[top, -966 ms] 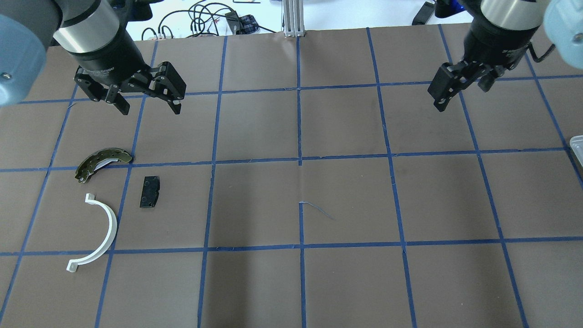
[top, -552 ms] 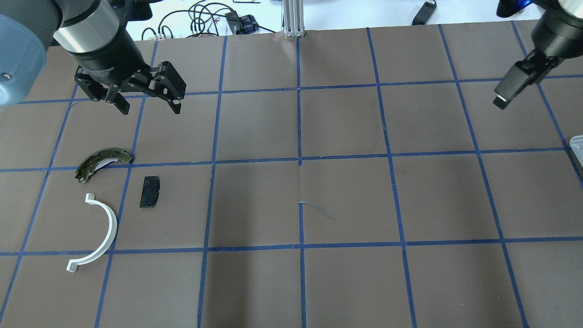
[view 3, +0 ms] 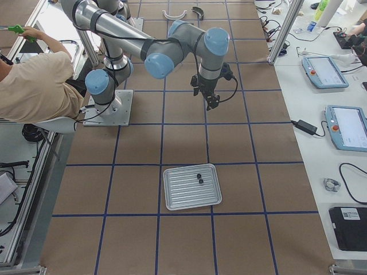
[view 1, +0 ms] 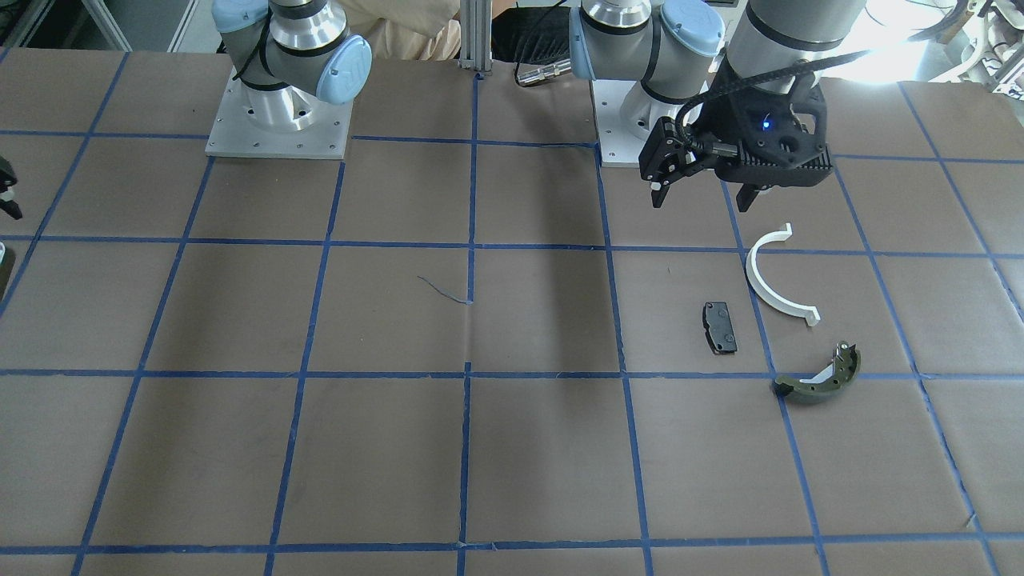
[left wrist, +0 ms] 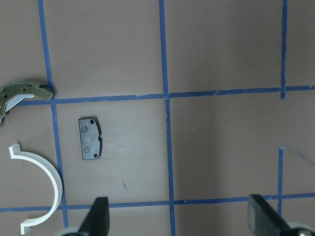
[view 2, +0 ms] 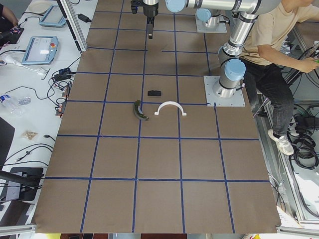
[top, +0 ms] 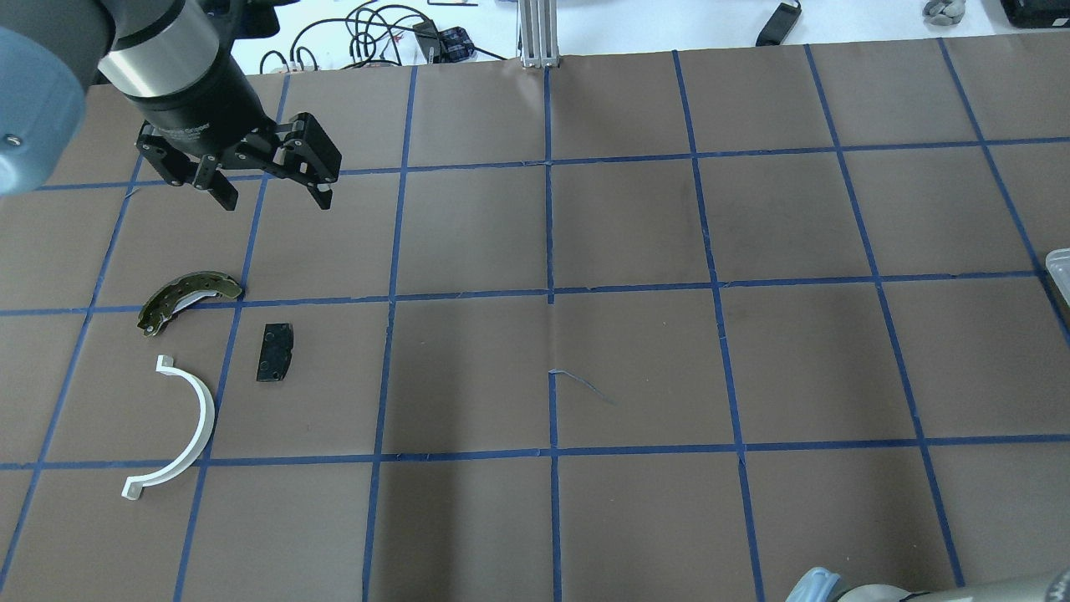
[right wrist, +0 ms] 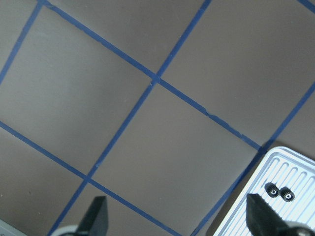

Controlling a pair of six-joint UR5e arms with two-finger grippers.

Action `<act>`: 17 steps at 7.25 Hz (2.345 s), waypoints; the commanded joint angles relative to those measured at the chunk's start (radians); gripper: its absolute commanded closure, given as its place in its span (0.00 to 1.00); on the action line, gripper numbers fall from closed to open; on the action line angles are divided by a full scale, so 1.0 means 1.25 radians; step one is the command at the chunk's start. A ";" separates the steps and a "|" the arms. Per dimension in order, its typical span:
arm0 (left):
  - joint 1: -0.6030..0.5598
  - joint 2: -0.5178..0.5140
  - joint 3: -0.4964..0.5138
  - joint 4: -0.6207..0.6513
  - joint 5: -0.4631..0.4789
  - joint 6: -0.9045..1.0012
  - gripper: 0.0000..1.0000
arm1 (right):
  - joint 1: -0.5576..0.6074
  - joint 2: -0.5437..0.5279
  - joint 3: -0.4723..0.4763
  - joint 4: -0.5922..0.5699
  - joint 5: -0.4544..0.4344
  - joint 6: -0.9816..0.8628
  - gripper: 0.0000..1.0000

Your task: Place bearing gear from tray to pile

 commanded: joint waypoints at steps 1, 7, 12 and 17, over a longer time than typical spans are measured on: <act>0.000 0.000 0.000 0.001 0.000 0.000 0.00 | -0.088 0.123 0.000 -0.168 -0.010 -0.247 0.00; 0.001 0.000 0.003 0.002 -0.001 0.001 0.00 | -0.120 0.305 -0.020 -0.384 0.032 -0.663 0.00; 0.000 0.002 0.006 0.017 -0.004 0.001 0.00 | -0.131 0.312 0.011 -0.400 0.001 -0.671 0.03; 0.000 0.005 0.003 0.017 0.000 0.002 0.00 | -0.132 0.337 0.011 -0.431 -0.005 -0.685 0.19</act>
